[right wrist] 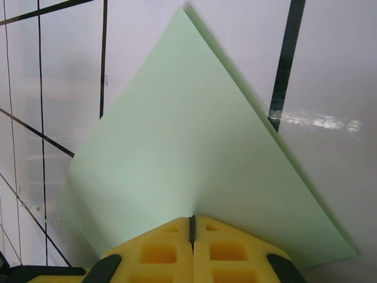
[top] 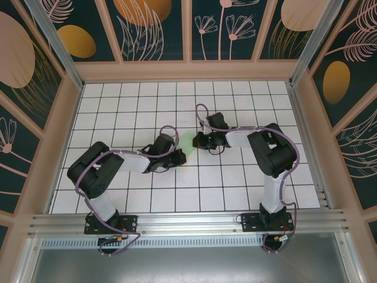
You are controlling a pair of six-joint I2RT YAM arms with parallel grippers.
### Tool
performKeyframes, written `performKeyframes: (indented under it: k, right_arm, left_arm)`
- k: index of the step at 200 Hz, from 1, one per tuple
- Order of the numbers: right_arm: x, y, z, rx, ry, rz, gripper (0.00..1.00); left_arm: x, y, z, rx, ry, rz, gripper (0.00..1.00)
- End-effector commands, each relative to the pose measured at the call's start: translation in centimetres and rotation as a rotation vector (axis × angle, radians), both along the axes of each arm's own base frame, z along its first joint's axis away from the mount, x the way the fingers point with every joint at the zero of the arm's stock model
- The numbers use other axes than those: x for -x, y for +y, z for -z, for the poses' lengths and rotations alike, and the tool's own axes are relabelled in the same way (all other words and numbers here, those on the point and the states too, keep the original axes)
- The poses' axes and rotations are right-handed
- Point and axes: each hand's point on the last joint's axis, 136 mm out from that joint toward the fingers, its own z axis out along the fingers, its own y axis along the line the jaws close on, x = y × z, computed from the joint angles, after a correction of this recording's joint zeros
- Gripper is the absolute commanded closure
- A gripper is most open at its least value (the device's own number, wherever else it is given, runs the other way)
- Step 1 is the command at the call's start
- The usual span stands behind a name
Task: Fold a paper plane with a square sheet of paper (pick it up from the middle)
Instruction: First fold in half a square sheet of paper at the center of the table.
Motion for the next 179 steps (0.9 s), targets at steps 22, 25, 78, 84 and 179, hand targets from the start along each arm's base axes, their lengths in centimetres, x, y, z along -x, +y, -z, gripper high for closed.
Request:
performKeyframes:
  k: [22,25,78,84,179]
  right_arm:
    - [1.4,-3.9,5.5,0.181,0.115,0.062,0.96]
    - [1.4,-3.9,5.5,0.180,0.116,0.061,0.96]
    - [1.6,-4.0,5.8,0.182,0.122,0.056,0.97]
    - [1.6,-4.0,5.7,0.181,0.121,0.055,0.96]
    - [-2.3,0.8,-3.8,0.022,-0.076,-0.008,0.95]
  left_arm:
    - [7.2,5.1,4.8,-0.171,0.244,0.029,0.96]
    - [7.2,5.2,4.8,-0.172,0.243,0.025,0.96]
    - [8.2,6.4,4.9,-0.184,0.253,-0.008,0.96]
    - [8.2,6.4,4.7,-0.181,0.249,-0.009,0.96]
    - [-1.9,6.3,-6.6,0.032,-0.027,-0.175,0.81]
